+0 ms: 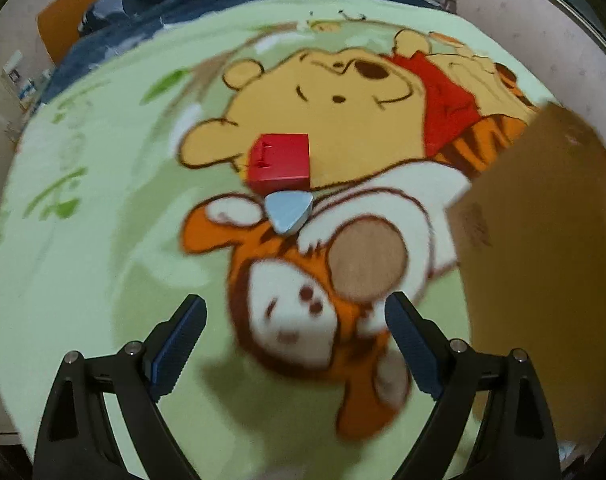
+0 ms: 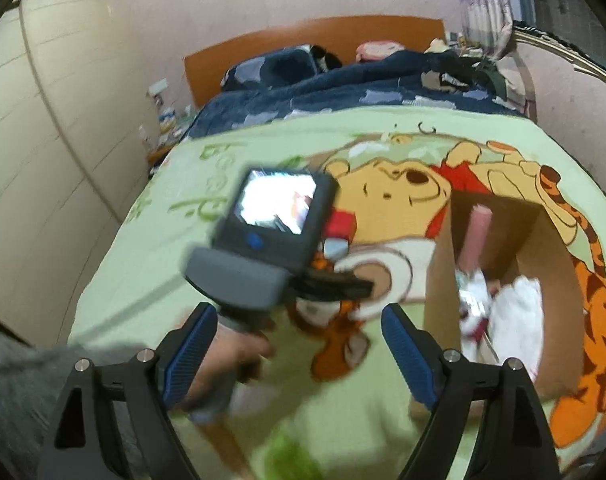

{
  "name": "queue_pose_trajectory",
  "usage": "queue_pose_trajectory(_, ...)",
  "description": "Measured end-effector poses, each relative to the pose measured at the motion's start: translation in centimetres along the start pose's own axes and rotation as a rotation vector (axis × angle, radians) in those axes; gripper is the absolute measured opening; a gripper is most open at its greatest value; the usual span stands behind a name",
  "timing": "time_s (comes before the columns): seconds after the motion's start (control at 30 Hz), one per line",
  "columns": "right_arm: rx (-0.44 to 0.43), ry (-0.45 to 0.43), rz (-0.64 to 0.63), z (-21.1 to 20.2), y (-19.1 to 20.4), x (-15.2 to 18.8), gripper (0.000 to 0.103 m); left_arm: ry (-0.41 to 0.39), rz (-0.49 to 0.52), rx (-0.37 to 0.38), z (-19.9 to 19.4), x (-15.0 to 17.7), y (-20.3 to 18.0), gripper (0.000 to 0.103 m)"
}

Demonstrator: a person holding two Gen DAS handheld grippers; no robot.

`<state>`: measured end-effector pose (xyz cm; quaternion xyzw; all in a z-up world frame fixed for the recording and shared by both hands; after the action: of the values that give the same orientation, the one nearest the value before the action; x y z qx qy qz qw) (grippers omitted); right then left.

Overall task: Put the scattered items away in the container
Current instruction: 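Move both tools toward the red box and blue triangular puff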

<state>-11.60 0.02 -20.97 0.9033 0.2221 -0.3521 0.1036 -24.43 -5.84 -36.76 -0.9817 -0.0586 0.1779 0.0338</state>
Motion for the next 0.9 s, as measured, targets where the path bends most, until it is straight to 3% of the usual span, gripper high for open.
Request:
queue_pose_trajectory(0.13,0.011,-0.036,0.035,2.8,-1.0,-0.8,0.086,-0.02,-0.058,0.018,4.4,-2.0,-0.3,0.092)
queue_pose_trajectory(0.3,-0.007,0.011,0.075,4.8,-1.3,1.8,0.086,-0.053,-0.126,-0.005,8.0,-4.2,0.2,0.09)
queue_pose_trajectory(0.33,-0.012,0.028,0.078,5.2,-1.3,2.5,0.086,-0.056,-0.133,-0.005,8.4,-4.5,0.3,0.086)
queue_pose_trajectory(0.37,-0.017,0.042,0.08,5.6,-1.3,3.0,0.086,-0.049,-0.144,-0.003,9.0,-4.8,0.4,0.072)
queue_pose_trajectory(0.43,-0.025,0.066,0.091,6.2,-1.6,3.8,0.086,-0.021,-0.167,0.008,10.0,-4.9,0.7,0.056)
queue_pose_trajectory(0.5,-0.032,0.082,0.107,6.6,-2.0,4.2,0.086,-0.02,-0.183,0.015,10.2,-5.0,0.9,0.054)
queue_pose_trajectory(0.57,-0.033,0.083,0.113,6.7,-2.2,4.0,0.086,-0.023,-0.169,0.018,10.1,-4.8,0.6,0.041)
queue_pose_trajectory(0.9,-0.052,0.097,0.121,7.0,-2.0,3.7,0.086,-0.018,-0.146,0.01,8.7,-3.8,0.3,0.041)
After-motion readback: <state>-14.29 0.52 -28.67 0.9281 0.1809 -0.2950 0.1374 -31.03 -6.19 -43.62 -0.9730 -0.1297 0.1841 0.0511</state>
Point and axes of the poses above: each gripper's, at about its wrist camera, not at the fingertips, and z roughly the way its jaws point, y to its left, x to its underside, the point moved 10 cm from there along z, roughly the way its jaws point, and after that the axes turned 13 degrees about -z, right-handed, at the moved point
